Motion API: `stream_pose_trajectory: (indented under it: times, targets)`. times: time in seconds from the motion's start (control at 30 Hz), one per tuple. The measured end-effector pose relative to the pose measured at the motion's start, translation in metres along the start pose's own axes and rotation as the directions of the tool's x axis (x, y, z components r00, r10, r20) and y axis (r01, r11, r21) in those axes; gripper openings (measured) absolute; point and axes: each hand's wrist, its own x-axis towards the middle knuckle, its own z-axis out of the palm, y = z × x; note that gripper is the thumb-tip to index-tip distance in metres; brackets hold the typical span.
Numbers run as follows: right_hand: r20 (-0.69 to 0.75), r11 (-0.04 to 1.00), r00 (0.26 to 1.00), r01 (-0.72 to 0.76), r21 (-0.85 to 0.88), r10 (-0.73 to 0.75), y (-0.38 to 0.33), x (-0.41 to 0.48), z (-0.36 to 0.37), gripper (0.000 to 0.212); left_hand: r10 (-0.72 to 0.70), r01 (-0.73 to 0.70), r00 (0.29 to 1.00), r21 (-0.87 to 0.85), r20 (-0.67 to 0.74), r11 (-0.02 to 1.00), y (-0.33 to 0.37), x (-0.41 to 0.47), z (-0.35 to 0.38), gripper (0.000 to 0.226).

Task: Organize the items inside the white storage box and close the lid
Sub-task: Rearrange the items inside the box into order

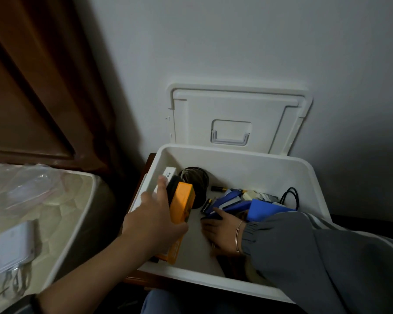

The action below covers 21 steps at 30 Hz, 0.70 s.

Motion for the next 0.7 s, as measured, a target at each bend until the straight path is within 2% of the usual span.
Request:
stream_pose_trajectory:
  times: [0.27,0.37,0.5,0.57,0.7]
  targets:
    - [0.078,0.995,0.995,-0.065,0.075,0.059,0.007,-0.007,-0.003,0.066,-0.02,0.012,0.993,0.059,0.12,0.998,0.01,0.01,0.028,0.114]
    - [0.064,0.995,0.997,-0.059,0.086,0.054,0.007,-0.009,-0.005,0.064,-0.063,0.067,0.982,-0.014,0.176,0.998,0.01,0.01,0.044,0.117]
    - [0.12,0.995,0.992,-0.059,0.083,0.049,0.007,-0.007,-0.004,0.065,-0.159,0.211,0.939,-0.146,0.306,0.966,0.005,0.02,0.064,0.116]
    - [0.161,0.996,0.986,-0.06,0.062,0.05,0.007,-0.004,-0.004,0.066,-0.221,0.261,0.916,-0.078,0.335,0.962,0.009,0.027,0.071,0.116]
    - [0.204,0.998,0.978,-0.047,0.04,0.038,0.006,-0.003,-0.006,0.068,-0.321,0.27,0.915,0.22,0.245,0.937,0.028,0.039,0.078,0.123]
